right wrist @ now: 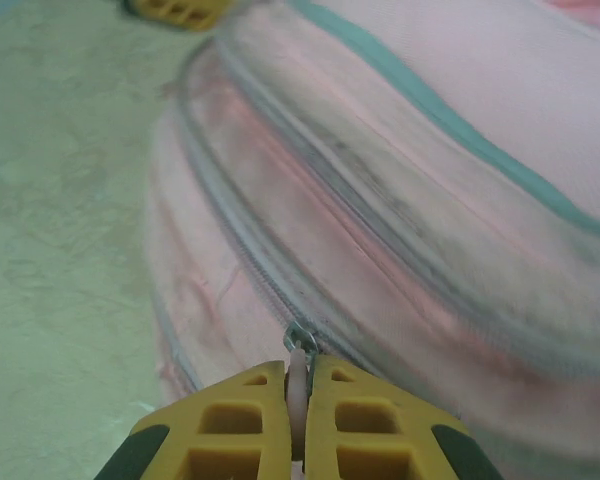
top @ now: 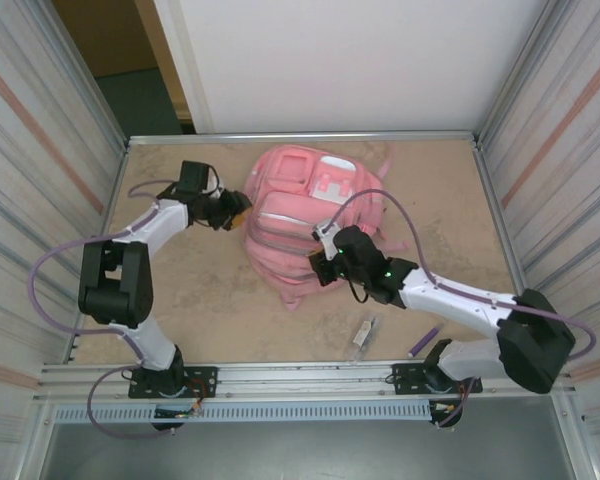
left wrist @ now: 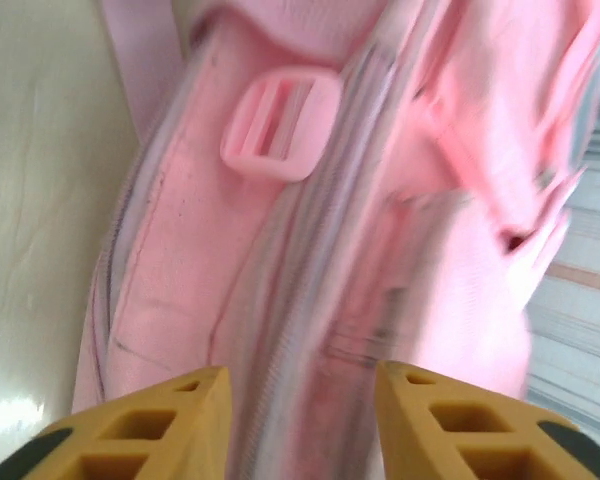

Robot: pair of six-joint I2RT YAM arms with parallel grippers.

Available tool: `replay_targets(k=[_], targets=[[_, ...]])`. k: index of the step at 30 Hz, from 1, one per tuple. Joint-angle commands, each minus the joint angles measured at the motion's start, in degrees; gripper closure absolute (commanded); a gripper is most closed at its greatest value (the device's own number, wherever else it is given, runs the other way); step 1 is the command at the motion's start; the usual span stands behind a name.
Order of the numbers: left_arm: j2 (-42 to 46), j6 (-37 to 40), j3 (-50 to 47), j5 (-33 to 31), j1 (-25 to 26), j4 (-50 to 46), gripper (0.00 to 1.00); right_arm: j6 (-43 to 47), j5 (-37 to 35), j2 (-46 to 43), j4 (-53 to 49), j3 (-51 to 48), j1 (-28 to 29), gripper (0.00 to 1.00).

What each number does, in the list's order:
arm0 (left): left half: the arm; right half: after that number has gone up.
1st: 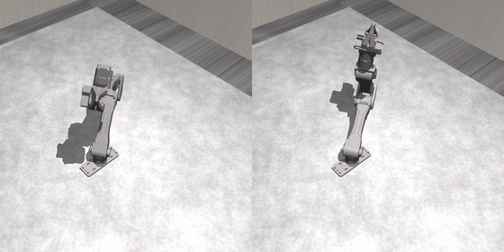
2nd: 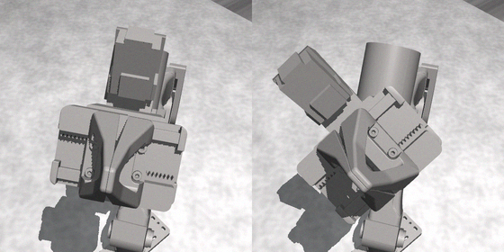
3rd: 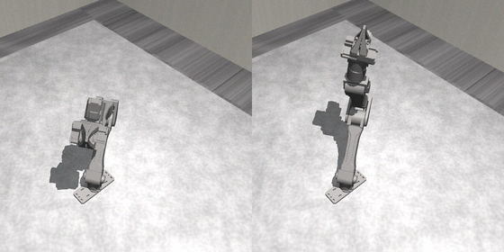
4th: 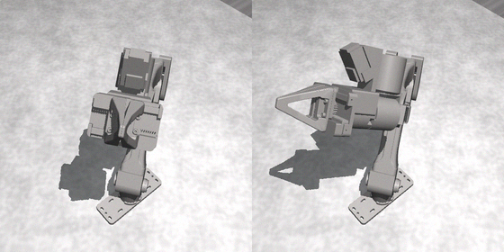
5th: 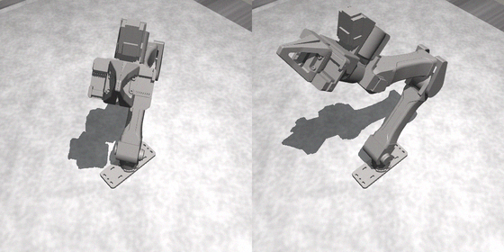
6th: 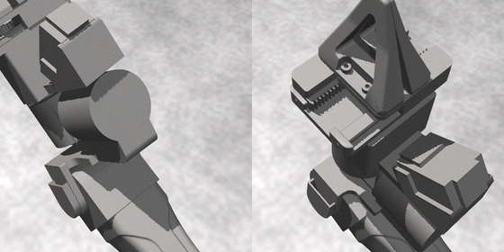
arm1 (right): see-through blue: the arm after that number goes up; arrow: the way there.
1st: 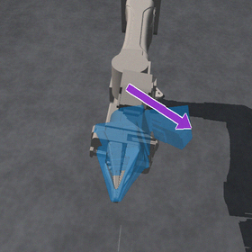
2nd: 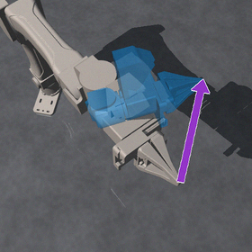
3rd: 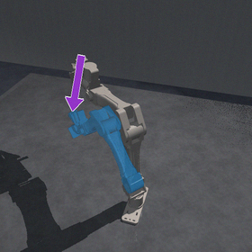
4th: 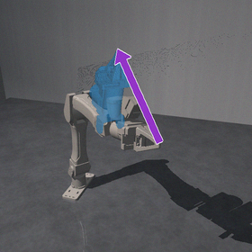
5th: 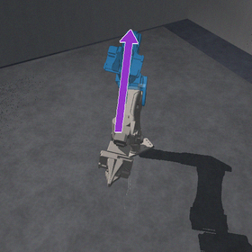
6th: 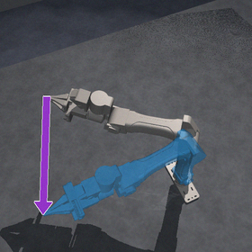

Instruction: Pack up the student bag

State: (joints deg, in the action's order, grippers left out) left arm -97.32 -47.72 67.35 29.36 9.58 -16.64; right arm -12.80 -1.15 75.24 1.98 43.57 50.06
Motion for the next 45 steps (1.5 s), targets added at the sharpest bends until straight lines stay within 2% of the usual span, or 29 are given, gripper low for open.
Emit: replay_targets(k=[1,7,11,14,19,22,24,26,30,37,41,45], targets=[[5.0,1.5,1.0,-4.1,-0.6,-0.5,0.52,1.0,4.8,5.8,5.7,7.0,2.0,1.0],[19.0,2.9,-9.2,-5.9,-0.9,-8.2,0.46,1.0,9.5,16.3,10.3,16.3,4.4,1.0],[26.1,-3.0,-18.8,-5.3,0.2,-6.6,0.45,0.3,12.6,20.7,11.7,19.9,5.3,1.0],[27.5,-6.9,-21.5,-5.7,2.4,-3.6,0.44,-0.9,13.6,21.9,11.7,21.1,6.0,1.0],[23.7,-7.6,-20.5,-5.2,5.0,1.2,0.47,-1.4,13.3,21.9,12.4,20.2,8.0,1.0],[21.7,-8.7,-20.2,-4.1,5.5,2.9,0.62,-2.4,12.5,21.3,12.1,19.0,8.6,1.0],[21.4,-7.8,-20.1,-5.2,5.5,2.4,0.85,-2.8,11.9,19.7,12.5,16.4,8.7,1.0],[22.0,-6.0,-19.5,-6.1,4.6,0.4,1.0,-2.9,10.7,17.8,12.0,13.3,8.7,1.0],[23.6,-2.1,-18.4,-6.2,2.4,-1.4,1.0,-1.6,6.5,12.4,7.6,6.5,8.2,1.0],[20.4,0.9,-15.3,-1.4,-1.8,-2.3,1.0,-2.8,-1.4,-1.3,0.7,-6.8,3.0,1.0],[17.9,3.0,-13.4,0.7,-2.1,-2.7,1.0,-1.8,-3.1,-6.3,0.5,-12.0,-3.3,1.0],[17.0,5.4,-12.1,2.9,-2.2,-4.6,1.0,-0.7,-4.1,-6.6,3.0,-14.1,-10.9,0.99]])
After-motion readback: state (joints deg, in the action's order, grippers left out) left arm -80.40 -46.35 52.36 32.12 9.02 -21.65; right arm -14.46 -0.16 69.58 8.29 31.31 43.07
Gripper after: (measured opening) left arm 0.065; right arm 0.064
